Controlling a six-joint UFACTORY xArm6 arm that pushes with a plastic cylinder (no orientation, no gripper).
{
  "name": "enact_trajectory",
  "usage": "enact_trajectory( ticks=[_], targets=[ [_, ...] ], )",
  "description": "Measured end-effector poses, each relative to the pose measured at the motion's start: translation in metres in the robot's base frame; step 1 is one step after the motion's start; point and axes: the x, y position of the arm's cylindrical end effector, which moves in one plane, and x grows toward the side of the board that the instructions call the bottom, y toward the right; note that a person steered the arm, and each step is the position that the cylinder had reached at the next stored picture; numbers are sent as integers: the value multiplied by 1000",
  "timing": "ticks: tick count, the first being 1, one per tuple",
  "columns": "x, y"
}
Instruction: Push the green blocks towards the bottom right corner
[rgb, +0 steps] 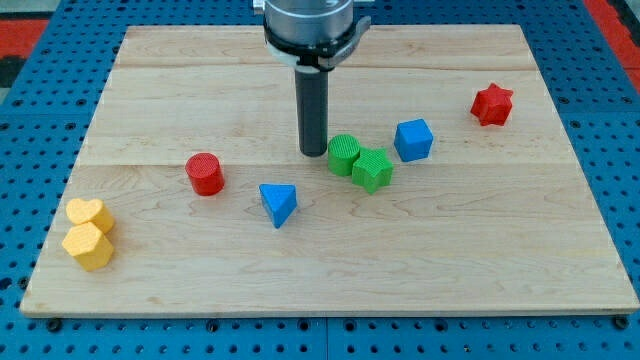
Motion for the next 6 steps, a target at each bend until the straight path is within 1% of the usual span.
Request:
enact_trajectory(
  ticks=[1, 3, 4, 5, 6],
  targets=[
    [25, 35],
    [47, 99],
    [95, 119],
    [110, 158],
    [106, 162]
  ],
)
